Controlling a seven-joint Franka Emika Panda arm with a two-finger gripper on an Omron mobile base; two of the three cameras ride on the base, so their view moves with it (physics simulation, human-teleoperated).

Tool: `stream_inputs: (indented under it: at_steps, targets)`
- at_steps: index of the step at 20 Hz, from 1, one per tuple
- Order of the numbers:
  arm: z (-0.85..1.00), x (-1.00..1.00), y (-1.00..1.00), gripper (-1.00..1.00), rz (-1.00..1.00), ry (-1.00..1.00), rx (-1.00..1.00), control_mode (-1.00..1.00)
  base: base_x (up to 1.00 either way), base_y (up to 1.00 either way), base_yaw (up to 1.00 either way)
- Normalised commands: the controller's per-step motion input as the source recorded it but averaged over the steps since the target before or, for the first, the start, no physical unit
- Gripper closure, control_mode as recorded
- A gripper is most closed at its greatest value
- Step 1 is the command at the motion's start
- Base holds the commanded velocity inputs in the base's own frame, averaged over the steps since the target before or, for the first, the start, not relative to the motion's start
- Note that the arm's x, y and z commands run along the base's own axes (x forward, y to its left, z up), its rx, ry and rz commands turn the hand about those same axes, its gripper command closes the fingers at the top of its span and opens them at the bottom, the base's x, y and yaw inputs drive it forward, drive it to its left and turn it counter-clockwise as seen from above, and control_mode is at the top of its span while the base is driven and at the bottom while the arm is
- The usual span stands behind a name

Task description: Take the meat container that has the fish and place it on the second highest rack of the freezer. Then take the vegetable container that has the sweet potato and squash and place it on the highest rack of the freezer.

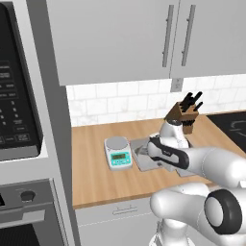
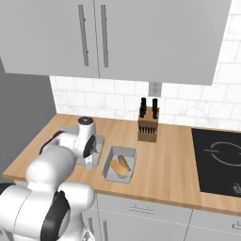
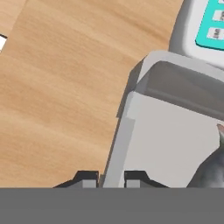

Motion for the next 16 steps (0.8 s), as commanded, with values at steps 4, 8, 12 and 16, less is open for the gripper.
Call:
stream_inputs:
  at_steps: [4, 8, 12, 16]
  targets:
    - [0.25, -0.06, 0.00, 1.00, -0.07, -0.03, 0.00, -1.00, 0.00, 0.00, 0.00]
    - [0.26, -0.08, 0.00, 1.00, -0.06, -0.08, 0.00, -1.00, 0.00, 0.00, 0.00]
    - [0.23, -0.06, 0.00, 1.00, -0.09, -0.07, 0.00, -1.00, 0.00, 0.00, 0.00]
    - [0.28, -0.03, 0.00, 1.00, -0.08, -0.07, 0.00, -1.00, 0.00, 0.00, 0.00]
